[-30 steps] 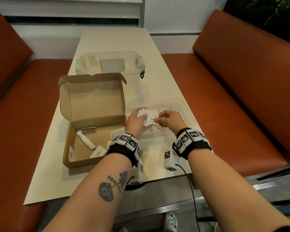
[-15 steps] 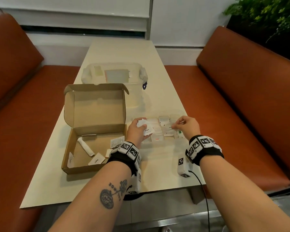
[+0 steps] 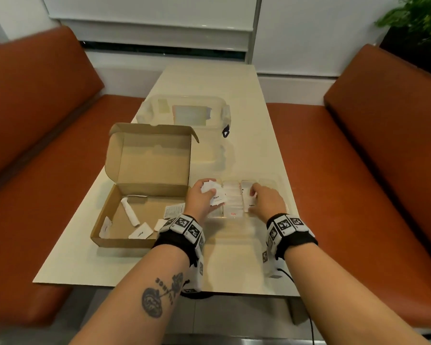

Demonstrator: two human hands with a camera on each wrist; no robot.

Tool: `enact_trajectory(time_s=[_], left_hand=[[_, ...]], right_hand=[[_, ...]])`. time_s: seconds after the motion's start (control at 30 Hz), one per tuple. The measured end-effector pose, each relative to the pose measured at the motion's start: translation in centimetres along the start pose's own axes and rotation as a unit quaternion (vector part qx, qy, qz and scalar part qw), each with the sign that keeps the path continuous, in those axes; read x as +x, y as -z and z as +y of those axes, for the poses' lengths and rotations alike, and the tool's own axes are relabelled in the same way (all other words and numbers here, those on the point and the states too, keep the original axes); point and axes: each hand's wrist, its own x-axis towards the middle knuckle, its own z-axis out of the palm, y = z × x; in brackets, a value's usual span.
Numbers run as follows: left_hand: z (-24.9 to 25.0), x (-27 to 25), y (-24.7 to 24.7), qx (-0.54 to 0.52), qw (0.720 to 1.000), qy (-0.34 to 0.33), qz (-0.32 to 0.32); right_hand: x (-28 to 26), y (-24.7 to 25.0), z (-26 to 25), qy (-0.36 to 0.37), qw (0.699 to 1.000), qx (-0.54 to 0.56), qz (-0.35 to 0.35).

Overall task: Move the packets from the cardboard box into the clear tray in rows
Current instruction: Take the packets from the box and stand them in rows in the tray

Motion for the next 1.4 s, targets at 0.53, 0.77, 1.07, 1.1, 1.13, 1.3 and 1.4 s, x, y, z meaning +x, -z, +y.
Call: enact_trajectory(time_s=[0.53,0.77,1.07,1.1,1.13,1.3,1.4], left_hand=[[-0.2,-0.1,-0.4,-0.002,0.999,-0.005,0.037],[0.2,-0.1,-0.3,-0.004,1.0,0.008,0.016],[-0.1,-0.3,0.4,-0.005,1.0,0.018,-0.003],[-0.1,-0.3,0.5,-0.009,1.0,0.021,-0.005],[0.0,-0.3,0.6,-0.012,1.0,0.023,-0.008],[0.0,-0.2,0.7,-0.005,1.0,0.027,-0.015],[-0.1,0.0,0.7,0.014,0.999,0.025,-0.02]], right_hand=[[0.8,0.0,1.1,0.076,0.993,-0.083,-0.022],[1.0,-0.2,0.6,0.058,0.995,-0.086,-0.012],[1.2,-0.5,0.6,0.033,0.998,-0.053,-0.002],[1.2,-0.5,0.6,0.031,0.998,-0.052,-0.001],[1.2,-0.5,0.6,0.029,0.998,-0.051,-0.003],[1.1,-0.5,0.6,0.025,0.998,-0.056,-0.008],[1.3,-0.5,0.6,0.026,0.998,-0.052,-0.019]])
